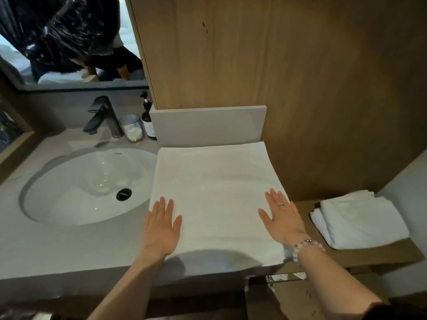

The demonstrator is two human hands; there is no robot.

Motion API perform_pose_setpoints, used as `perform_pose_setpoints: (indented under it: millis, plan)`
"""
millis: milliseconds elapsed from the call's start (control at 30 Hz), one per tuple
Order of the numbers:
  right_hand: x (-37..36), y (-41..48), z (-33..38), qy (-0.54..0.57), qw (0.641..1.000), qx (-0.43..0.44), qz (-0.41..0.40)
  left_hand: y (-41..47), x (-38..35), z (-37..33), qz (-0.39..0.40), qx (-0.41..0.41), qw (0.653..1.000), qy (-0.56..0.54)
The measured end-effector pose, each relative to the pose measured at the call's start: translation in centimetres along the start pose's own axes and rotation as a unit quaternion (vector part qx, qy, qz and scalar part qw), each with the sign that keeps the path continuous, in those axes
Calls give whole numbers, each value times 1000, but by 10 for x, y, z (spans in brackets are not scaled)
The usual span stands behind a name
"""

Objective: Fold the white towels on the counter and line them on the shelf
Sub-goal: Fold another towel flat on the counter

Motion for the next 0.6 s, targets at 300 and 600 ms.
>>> perform_pose_setpoints:
  millis: [300,600]
  plan:
    - [-5,-47,66,8,994,92,-52,-53,-8,-68,-16,-10,999,-42]
    - [-34,-68,80,-24,988,148,-22,-65,-34,-96,-19,-117,993,9]
Point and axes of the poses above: each hand's wrist, its own y-axis towards the middle knuckle, its own x-axis out of the back of the hand, z = x × y, the point moved 9 cm from there along y, towards the middle knuckle, and after that the axes turned 8 degrees about z, right-handed, at the moved point
